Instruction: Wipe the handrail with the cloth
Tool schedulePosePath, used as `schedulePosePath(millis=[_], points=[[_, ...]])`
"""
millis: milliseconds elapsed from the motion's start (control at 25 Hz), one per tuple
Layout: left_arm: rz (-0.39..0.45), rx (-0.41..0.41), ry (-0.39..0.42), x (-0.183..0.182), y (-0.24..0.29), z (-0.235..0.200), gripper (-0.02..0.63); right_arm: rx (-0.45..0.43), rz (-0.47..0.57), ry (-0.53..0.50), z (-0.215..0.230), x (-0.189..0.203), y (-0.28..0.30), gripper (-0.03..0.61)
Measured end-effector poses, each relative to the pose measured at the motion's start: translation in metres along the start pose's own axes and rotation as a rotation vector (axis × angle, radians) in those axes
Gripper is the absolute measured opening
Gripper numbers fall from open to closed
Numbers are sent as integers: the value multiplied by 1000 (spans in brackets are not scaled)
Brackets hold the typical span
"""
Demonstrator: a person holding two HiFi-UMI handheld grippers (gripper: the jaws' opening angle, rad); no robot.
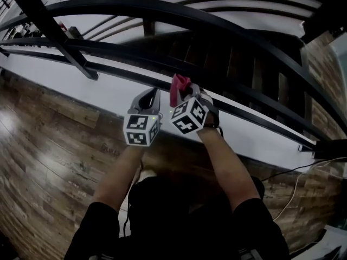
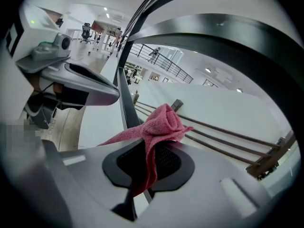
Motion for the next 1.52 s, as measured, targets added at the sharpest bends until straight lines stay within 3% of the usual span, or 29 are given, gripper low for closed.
schedulePosePath(millis=[360,800,1040,1280,1520], points=[[-40,63,56,6,12,30,0,13,-37,-97,7,30,-14,40],[-69,19,146,13,19,81,0,-16,-7,-93,35,84,-47,40],[-84,93,326,3,31,141,0,-38,16,-43,54,120,-66,40],[-128,64,279,10,37,178,0,-69,19,-72,63,148,-80,40],[-137,20,285,4,47,194,0,-80,20,-121,72,176,-96,40]])
Point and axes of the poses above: the fingertips, and each gripper's own axes: y forward along the fingers, z to its right, x out of its underside, the point moved 9 cm from there along -y, backward along the fingers
